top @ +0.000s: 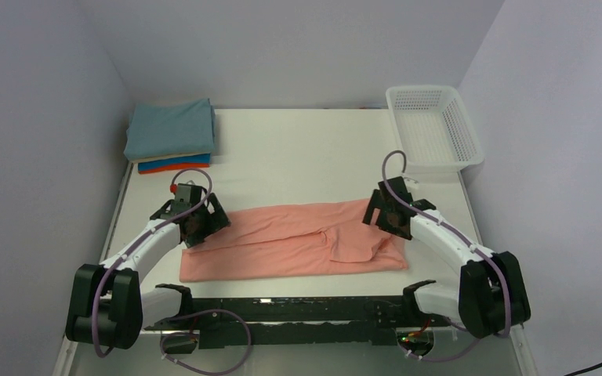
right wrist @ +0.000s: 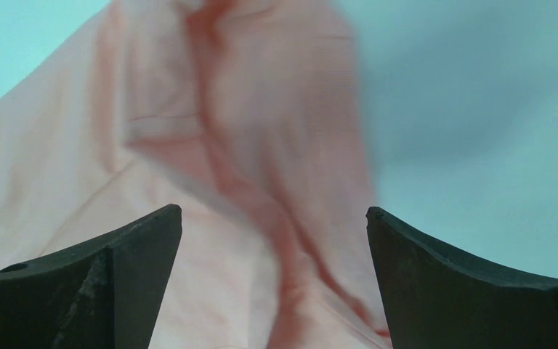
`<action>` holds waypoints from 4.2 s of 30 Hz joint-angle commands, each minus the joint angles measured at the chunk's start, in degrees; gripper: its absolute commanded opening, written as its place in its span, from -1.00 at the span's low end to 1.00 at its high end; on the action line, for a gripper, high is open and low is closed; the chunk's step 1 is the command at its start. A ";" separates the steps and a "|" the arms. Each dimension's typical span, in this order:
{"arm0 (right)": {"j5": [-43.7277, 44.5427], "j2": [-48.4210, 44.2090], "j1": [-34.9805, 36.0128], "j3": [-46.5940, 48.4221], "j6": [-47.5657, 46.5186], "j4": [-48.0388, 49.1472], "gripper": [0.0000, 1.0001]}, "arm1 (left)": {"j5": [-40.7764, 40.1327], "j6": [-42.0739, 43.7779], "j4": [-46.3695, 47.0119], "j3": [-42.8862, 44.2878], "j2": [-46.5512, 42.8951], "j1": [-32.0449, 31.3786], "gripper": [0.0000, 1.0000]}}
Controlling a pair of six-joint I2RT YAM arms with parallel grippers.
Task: Fold and stack the t-shirts
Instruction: Fold the other side of the tshirt into a rectangle, then rotate the tshirt 90 degrees, then grab the bottom of the folded rectangular tshirt with both arms
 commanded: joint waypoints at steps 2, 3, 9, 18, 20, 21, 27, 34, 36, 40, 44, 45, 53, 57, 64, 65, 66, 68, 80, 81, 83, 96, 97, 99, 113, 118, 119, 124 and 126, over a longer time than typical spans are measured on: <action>14.45 -8.34 -2.69 0.20 5.92 -9.71 1.00 | -2.97 0.27 -1.31 -0.81 -0.03 1.04 0.99; 14.59 -9.10 -3.01 0.35 5.34 -9.73 1.00 | -2.91 0.32 -1.28 -0.77 -0.11 1.08 0.99; 10.64 -11.40 -3.00 2.48 -0.14 -7.24 1.00 | -2.50 0.40 -1.17 -0.86 0.01 1.44 0.99; -0.40 -0.16 -0.02 5.45 -12.82 6.50 1.00 | -1.84 0.35 -0.33 -0.76 0.73 1.53 0.99; 3.38 4.01 -0.14 7.00 -10.89 5.91 1.00 | -2.06 0.33 -0.57 -0.78 0.77 1.66 0.99; 5.98 6.10 -0.21 8.36 -9.87 4.83 1.00 | -2.19 0.38 -0.77 -0.77 0.78 1.69 0.99; 12.56 10.32 -8.09 7.88 -2.67 3.71 1.00 | -2.69 0.41 -0.99 -1.58 -0.06 3.28 0.99; 3.34 5.15 -19.36 5.03 -2.20 6.24 1.00 | -2.92 0.46 -1.60 -2.00 -1.05 4.22 0.99; -1.70 3.17 -19.95 4.44 -4.75 7.48 1.00 | -2.50 0.58 -1.80 -2.00 -1.48 4.25 0.99; -18.94 -3.85 -18.88 2.45 -9.22 10.33 1.00 | -0.74 0.80 -1.02 -2.09 -3.01 4.25 0.99; -21.01 -9.56 -7.83 3.39 -6.68 5.20 1.00 | 0.09 0.59 -1.66 -1.03 -5.82 4.16 0.99; -20.08 -10.39 -3.91 3.49 -5.48 3.95 1.00 | -0.19 0.38 -2.44 -0.30 -6.80 4.10 0.99; -24.44 -8.95 13.82 -4.13 9.99 1.35 1.00 | -4.48 -0.17 -6.40 4.89 -12.48 -2.45 0.99; -24.38 -4.46 14.03 -9.14 15.49 9.08 1.00 | 2.61 2.29 -2.62 3.78 -7.86 -4.51 0.99; -21.41 13.28 6.18 -1.19 11.08 17.06 1.00 | 10.01 3.09 4.60 0.48 2.44 -5.43 0.99; -22.59 15.79 4.06 0.39 9.80 18.66 1.00 | 10.83 2.70 5.88 0.28 3.70 -5.73 0.99; -23.33 18.39 2.12 2.65 8.57 19.70 1.00 | 11.56 2.35 6.71 0.11 4.78 -6.11 0.99; -25.33 24.23 -0.73 8.61 4.35 20.90 1.00 | 12.24 1.65 7.90 0.26 6.38 -7.08 0.99; -35.67 71.86 -3.29 74.83 -16.30 1.59 1.00 | 18.81 -7.66 14.88 0.83 9.44 -20.14 0.99; -36.95 74.46 -3.28 79.10 -16.14 1.86 1.00 | 19.48 -8.96 16.40 1.11 10.34 -22.31 0.99; -40.65 79.51 -3.17 86.36 -14.49 3.67 1.00 | 20.20 -10.83 18.50 2.66 13.15 -26.33 0.99; -41.41 84.98 0.27 96.77 -10.58 14.91 1.00 | 14.71 -14.71 15.66 12.02 21.25 -40.31 0.99; -40.29 84.38 0.39 97.96 -11.25 13.64 1.00 | 13.46 -14.22 15.23 12.09 19.73 -40.61 0.99; -39.04 82.39 0.29 99.07 -11.19 12.90 1.00 | 11.55 -12.14 13.81 13.24 16.35 -41.16 0.99; -27.32 40.63 3.69 53.55 -16.01 12.05 1.00 | -1.04 -10.29 -5.73 2.66 -3.80 -41.42 0.99; -19.26 22.17 11.15 27.34 -11.95 13.04 1.00 | -0.77 -10.92 -4.27 -1.05 -3.07 -41.30 0.82; -19.34 19.03 12.69 23.84 -9.92 13.32 1.00 | -1.07 -11.03 -3.82 -1.24 -2.65 -41.35 0.75; -20.31 9.54 16.76 10.45 -5.05 11.57 0.99 | -0.38 -10.46 -1.23 -1.40 0.18 -41.08 0.33; -21.12 7.02 18.25 7.54 -3.91 9.96 0.96 | 0.02 -10.19 -0.98 -1.46 1.20 -41.04 0.12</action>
